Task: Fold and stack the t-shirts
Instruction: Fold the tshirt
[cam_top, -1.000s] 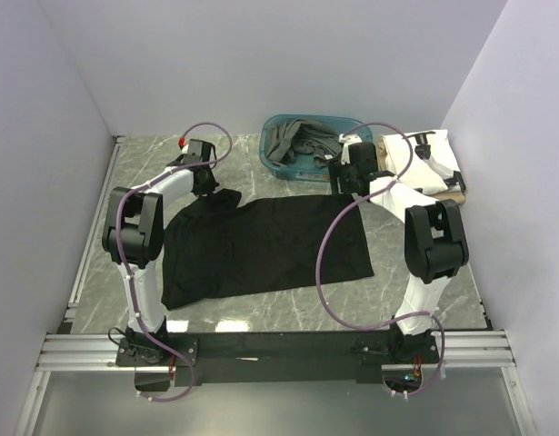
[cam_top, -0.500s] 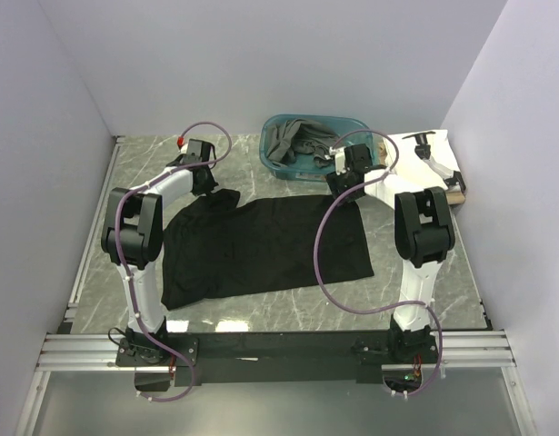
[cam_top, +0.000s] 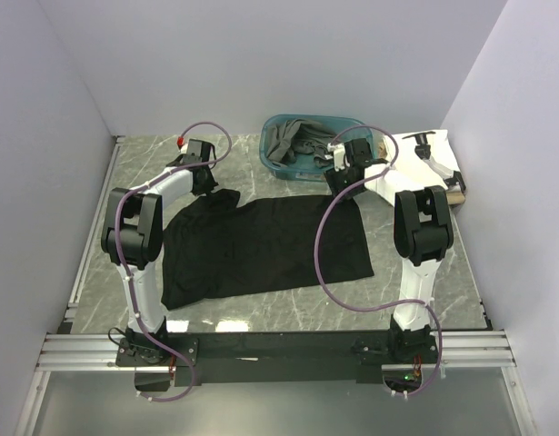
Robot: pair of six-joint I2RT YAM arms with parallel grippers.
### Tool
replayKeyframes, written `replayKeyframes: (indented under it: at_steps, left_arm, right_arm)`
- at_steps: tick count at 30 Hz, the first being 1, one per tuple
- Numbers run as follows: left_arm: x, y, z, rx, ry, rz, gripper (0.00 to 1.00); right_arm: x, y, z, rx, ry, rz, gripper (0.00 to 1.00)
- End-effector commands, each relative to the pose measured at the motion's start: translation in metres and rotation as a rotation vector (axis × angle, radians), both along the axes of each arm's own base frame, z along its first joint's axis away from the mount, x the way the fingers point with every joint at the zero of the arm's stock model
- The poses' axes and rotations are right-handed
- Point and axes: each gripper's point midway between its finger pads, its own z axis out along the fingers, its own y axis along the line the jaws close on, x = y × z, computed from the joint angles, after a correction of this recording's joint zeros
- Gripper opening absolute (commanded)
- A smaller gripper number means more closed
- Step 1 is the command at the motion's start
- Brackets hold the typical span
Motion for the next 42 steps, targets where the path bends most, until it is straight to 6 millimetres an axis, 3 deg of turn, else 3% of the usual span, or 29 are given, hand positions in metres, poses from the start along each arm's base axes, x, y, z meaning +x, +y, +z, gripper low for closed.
replayKeyframes:
  at_steps: [1,6,8,9,10,12,16,20,24,25,29,35,42]
  left_arm:
    - [0.006,0.0,0.03,-0.005,-0.077,0.01,0.01]
    - [0.006,0.0,0.032,-0.005,-0.08,0.009,0.01]
    - [0.006,0.001,0.031,-0.003,-0.079,0.011,0.01]
    - [0.006,0.001,0.032,-0.003,-0.078,0.012,0.01]
    - [0.006,0.002,0.033,-0.002,-0.08,0.014,0.01]
    - [0.006,0.002,0.035,-0.002,-0.082,0.014,0.01]
    - [0.004,0.0,0.036,-0.017,-0.086,0.02,0.01]
    - [0.0,-0.002,0.044,-0.042,-0.107,0.021,0.01]
    - [-0.011,-0.003,0.05,-0.056,-0.125,0.028,0.01]
    - [-0.014,-0.003,0.051,-0.062,-0.127,0.036,0.01]
    - [-0.027,-0.01,0.061,-0.082,-0.154,0.035,0.01]
    - [-0.052,-0.014,0.067,-0.079,-0.167,0.049,0.01]
    - [-0.095,-0.016,0.07,-0.076,-0.167,0.074,0.01]
  right_arm:
    - [0.016,0.004,0.013,0.034,-0.037,0.001,0.63]
    - [0.011,0.002,-0.001,0.021,0.013,-0.007,0.58]
    - [0.01,0.003,-0.004,0.024,0.022,-0.013,0.5]
    - [0.01,0.002,-0.004,0.024,0.022,-0.017,0.45]
    - [0.011,0.003,-0.003,0.025,0.016,-0.019,0.3]
    - [0.013,0.0,0.0,0.022,-0.003,-0.035,0.13]
    - [0.014,-0.002,0.007,0.022,-0.044,-0.064,0.0]
    - [0.018,-0.003,0.023,0.052,-0.104,-0.112,0.0]
    - [0.008,0.001,0.03,0.086,-0.129,-0.12,0.0]
    - [0.01,0.003,0.043,0.101,-0.169,-0.118,0.0]
    - [0.002,0.01,0.058,0.157,-0.202,-0.115,0.0]
    - [-0.014,0.018,0.066,0.163,-0.224,-0.102,0.0]
    - [-0.03,0.013,0.066,0.166,-0.228,-0.16,0.0]
